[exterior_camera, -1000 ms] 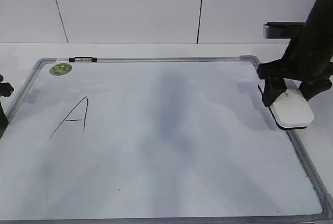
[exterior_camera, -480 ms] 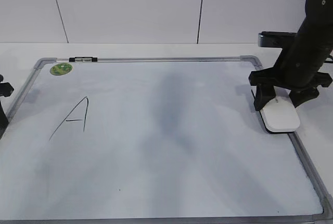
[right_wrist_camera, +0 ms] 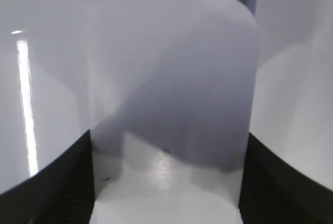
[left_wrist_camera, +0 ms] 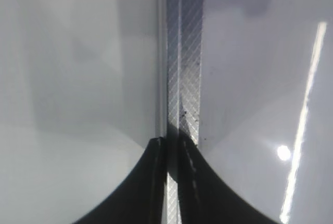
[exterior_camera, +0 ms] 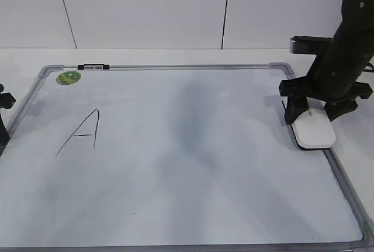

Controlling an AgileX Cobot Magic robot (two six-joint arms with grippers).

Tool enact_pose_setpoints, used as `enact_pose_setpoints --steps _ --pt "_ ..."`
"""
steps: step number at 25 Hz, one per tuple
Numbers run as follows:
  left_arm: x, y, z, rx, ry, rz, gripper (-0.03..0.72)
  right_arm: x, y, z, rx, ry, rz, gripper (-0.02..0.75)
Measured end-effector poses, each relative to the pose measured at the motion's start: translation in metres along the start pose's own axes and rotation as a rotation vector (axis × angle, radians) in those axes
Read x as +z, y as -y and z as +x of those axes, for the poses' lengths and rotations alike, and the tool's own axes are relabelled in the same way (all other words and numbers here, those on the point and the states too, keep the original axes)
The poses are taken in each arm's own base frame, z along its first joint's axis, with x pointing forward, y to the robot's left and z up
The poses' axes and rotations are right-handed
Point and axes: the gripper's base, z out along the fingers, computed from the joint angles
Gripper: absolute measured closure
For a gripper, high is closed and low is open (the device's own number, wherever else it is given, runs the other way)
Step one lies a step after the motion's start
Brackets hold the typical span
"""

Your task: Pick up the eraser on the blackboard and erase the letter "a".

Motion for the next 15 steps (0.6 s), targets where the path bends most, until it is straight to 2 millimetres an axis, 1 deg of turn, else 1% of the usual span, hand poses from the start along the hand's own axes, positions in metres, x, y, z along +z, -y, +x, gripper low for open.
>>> enact_pose_setpoints --steps 15 --pt "0.0000 0.0000 0.0000 0.000 0.000 0.000 0.666 0.0000 0.0000 0.0000 0.000 0.000 0.000 0.200"
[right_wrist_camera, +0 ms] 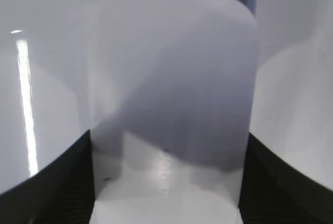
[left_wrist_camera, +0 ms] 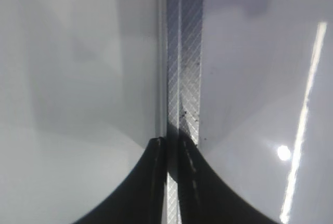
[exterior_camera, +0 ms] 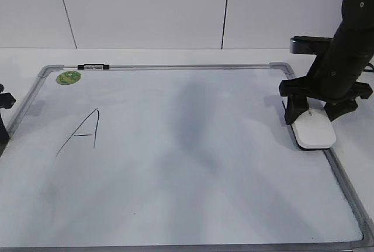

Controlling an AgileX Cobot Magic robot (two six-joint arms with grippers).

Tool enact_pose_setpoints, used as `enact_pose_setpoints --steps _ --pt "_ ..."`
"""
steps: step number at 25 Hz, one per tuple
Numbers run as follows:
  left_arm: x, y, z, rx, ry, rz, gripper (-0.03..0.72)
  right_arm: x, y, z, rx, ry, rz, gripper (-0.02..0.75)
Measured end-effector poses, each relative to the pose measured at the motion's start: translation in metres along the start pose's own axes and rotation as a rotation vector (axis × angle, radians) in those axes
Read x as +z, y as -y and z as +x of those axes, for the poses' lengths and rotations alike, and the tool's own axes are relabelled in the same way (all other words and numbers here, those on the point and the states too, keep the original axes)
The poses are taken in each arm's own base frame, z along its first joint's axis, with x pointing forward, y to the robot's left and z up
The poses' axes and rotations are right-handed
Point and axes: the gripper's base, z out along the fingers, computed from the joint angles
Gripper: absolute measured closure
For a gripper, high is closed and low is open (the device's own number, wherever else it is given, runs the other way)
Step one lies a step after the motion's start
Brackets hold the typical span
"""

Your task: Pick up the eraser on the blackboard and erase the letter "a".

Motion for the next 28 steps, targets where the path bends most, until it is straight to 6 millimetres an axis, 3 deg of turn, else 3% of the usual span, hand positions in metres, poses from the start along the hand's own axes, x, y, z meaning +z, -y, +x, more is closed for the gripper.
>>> enact_pose_setpoints --steps 14,22,28 --pt "0.000 0.000 0.000 0.000 0.000 0.000 0.666 0.012 0.000 0.000 0.012 -0.036 -0.010 0.198" --pt "0.000 0.000 0.000 0.000 0.000 0.000 0.666 0.012 0.000 0.000 0.012 -0.036 -0.010 0.097" --pt "0.000 0.000 0.000 0.000 0.000 0.000 0.662 -0.002 -0.003 -0.008 0.007 -0.031 -0.014 0.091"
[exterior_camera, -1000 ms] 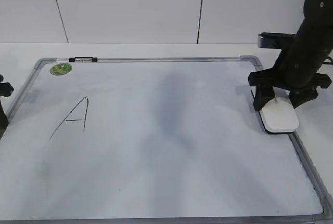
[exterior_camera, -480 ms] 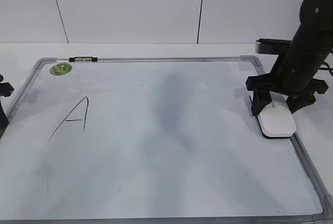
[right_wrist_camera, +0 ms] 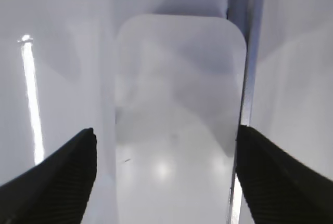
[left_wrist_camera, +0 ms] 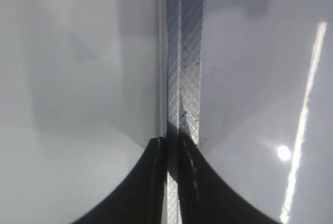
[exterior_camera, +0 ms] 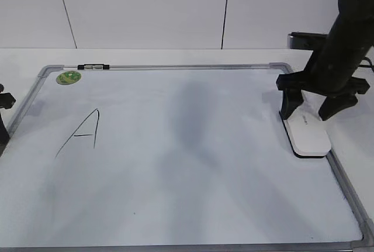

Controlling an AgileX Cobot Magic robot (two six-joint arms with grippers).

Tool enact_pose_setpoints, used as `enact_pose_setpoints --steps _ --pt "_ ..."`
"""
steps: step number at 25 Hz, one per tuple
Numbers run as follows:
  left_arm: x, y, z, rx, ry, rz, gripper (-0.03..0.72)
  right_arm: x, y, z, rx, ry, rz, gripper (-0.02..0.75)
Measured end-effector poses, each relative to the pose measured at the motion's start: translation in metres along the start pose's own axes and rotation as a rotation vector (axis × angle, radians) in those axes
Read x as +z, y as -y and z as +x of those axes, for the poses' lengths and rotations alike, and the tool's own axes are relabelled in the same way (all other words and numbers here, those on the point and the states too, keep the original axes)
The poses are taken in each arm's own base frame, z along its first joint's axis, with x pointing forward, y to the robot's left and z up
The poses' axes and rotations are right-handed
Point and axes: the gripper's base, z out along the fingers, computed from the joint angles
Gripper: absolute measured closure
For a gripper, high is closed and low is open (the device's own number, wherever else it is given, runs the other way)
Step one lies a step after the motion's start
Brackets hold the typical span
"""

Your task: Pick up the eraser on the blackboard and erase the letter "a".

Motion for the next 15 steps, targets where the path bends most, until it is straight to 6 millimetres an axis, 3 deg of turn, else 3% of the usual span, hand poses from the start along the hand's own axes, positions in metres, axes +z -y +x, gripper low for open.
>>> enact_pose_setpoints --steps 7,12,15 --pt "-0.003 0.000 -0.003 0.008 -0.003 -0.004 0.606 -0.039 0.000 -0.006 -0.031 0.045 0.032 0.092" --pt "-0.023 0.002 -0.015 0.037 0.016 -0.019 0.425 -0.065 0.000 0.001 -0.040 0.078 0.043 0.095" --pt "-0.045 0.005 -0.018 0.040 0.040 -0.046 0.323 -0.078 -0.001 0.006 -0.042 0.088 0.042 0.098"
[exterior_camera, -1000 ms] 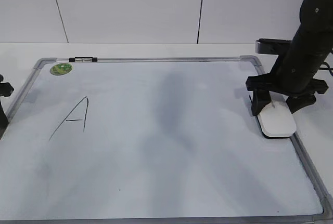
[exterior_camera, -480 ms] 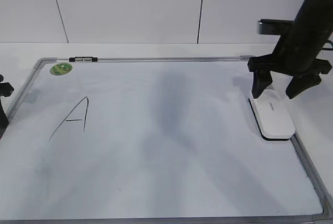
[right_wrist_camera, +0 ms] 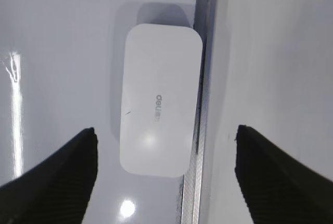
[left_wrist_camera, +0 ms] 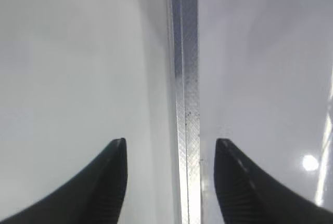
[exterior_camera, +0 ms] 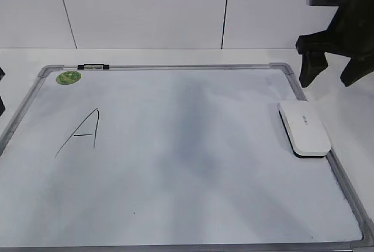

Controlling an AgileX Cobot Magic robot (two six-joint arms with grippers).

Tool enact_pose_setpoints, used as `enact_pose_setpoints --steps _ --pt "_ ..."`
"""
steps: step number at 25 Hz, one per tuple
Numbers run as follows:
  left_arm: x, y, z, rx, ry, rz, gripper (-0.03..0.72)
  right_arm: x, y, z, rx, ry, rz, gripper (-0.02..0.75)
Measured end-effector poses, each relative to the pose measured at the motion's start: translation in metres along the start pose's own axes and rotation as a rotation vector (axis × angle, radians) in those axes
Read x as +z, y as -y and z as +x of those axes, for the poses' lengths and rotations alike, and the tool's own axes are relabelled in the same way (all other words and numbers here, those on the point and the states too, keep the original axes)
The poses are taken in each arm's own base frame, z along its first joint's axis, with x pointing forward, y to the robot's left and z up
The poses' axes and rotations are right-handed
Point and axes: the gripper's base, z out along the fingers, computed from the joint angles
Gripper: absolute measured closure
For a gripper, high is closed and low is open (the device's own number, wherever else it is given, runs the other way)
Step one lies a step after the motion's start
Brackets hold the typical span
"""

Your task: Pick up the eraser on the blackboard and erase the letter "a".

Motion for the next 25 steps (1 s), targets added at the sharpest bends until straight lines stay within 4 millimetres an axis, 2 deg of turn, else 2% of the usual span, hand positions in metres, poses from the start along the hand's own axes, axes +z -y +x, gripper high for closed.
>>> enact_pose_setpoints --steps 2,6,10,13,16,19,22,25 --pt "-0.018 0.003 0.001 0.004 0.025 -0.012 0.288 -0.010 0.000 0.003 -0.003 0.004 -0.001 0.103" --pt "-0.059 0.013 0.012 0.015 0.091 -0.023 0.271 -0.027 0.000 0.011 -0.012 0.007 -0.001 0.108" --pt "-0.106 0.026 0.031 0.027 0.188 -0.038 0.270 -0.050 0.000 0.017 -0.023 0.061 -0.005 0.117" --pt "-0.145 0.037 0.051 0.043 0.287 -0.052 0.270 -0.071 0.000 0.030 -0.030 0.107 -0.008 0.122" --pt "-0.184 0.049 0.077 0.059 0.402 -0.067 0.269 -0.093 0.002 0.054 -0.033 0.146 -0.010 0.127" --pt "-0.218 0.061 0.107 0.080 0.512 -0.083 0.267 -0.106 0.004 0.086 -0.036 0.159 -0.009 0.131" --pt "-0.239 0.071 0.141 0.096 0.590 -0.089 0.253 -0.115 0.007 0.121 -0.039 0.168 -0.008 0.136" --pt "-0.243 0.079 0.176 0.098 0.623 -0.082 0.239 -0.123 0.010 0.153 -0.042 0.194 -0.001 0.139"
